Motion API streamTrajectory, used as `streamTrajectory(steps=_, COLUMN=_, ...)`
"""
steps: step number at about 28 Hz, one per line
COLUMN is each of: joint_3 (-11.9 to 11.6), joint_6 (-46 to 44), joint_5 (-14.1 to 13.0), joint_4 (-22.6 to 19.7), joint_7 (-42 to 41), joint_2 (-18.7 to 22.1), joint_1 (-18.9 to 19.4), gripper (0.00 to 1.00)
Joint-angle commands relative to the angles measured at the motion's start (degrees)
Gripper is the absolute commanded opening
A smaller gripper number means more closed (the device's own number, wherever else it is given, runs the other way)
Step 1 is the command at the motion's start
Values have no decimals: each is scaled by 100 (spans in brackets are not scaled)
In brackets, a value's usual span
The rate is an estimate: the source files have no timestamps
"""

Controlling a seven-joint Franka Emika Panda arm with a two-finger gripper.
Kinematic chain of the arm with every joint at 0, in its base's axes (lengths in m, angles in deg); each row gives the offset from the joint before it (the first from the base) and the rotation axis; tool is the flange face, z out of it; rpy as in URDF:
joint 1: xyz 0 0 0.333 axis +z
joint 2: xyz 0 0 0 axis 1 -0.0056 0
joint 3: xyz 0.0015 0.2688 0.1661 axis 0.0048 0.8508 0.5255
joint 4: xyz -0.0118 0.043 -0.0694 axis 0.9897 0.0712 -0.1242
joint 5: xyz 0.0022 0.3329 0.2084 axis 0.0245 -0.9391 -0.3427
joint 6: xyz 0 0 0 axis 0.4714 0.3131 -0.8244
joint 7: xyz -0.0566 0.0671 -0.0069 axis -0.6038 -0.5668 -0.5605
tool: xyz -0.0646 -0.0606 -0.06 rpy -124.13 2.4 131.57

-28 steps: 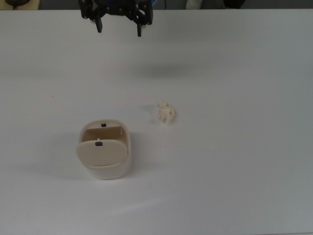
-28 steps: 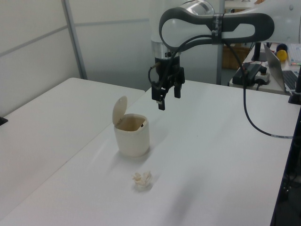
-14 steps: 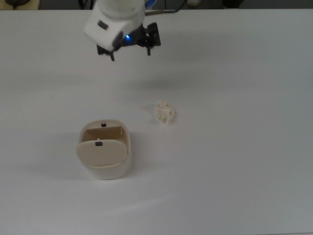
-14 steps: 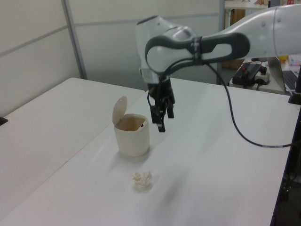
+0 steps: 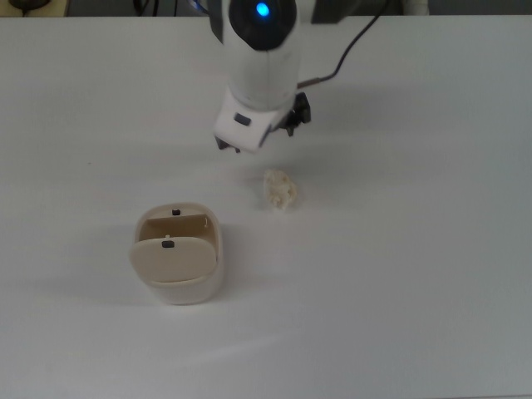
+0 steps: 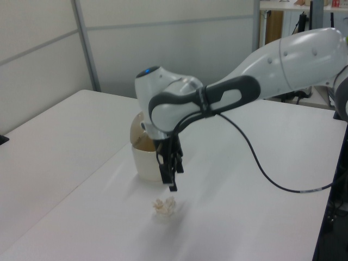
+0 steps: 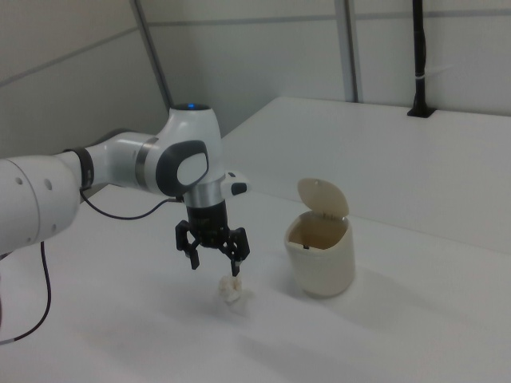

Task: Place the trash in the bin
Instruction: 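Move the open gripper over the crumpled white paper ball and lower it, then close the gripper on the crumpled paper ball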

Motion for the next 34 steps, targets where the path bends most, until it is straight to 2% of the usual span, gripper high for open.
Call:
streamTrajectory(steps=1, joint_3=-31, joint_6=414, joint_5=201, joint_4=-32, joint_7=285, joint_2=-367, joint_1=271, gripper=100)
streamTrajectory(steps=5, joint_3=-31, joint_6=581, joint_5=499, joint_4=-32, joint_7=400, joint_2=-605, joint_1=394, gripper=100)
streamTrajectory(steps=15, joint_3=-31, joint_6=792, joint_5=544, joint_4=-32, joint_7=408, joint_2=-798, joint_1=395, gripper=99)
streamTrajectory(steps=19, joint_3=-40, joint_6=994, joint_5=623, joint_4=-14, joint_7=505, joint_2=-887, joint_1=386, gripper=82)
streamTrajectory(steps=26, joint_3=-57, joint_6=1477, joint_5=553, joint_4=-23, joint_7=663, joint_2=-887, joint_1=342, gripper=71)
streamTrajectory(steps=29, joint_3=-75, joint_6=1680, joint_5=553, joint_4=-23, joint_7=970, joint_2=-887, joint_1=333, gripper=51)
streamTrajectory(steps=32, joint_3=-84, joint_6=1680, joint_5=562, joint_4=-14, joint_7=997, joint_2=-869, joint_1=333, gripper=37)
streamTrajectory(steps=33, joint_3=-92, joint_6=1671, joint_5=562, joint_4=-14, joint_7=997, joint_2=-843, joint_1=333, gripper=29)
streamTrajectory(steps=34, joint_3=-84, joint_6=1671, joint_5=562, joint_4=-14, joint_7=1006, joint_2=-834, joint_1=333, gripper=27)
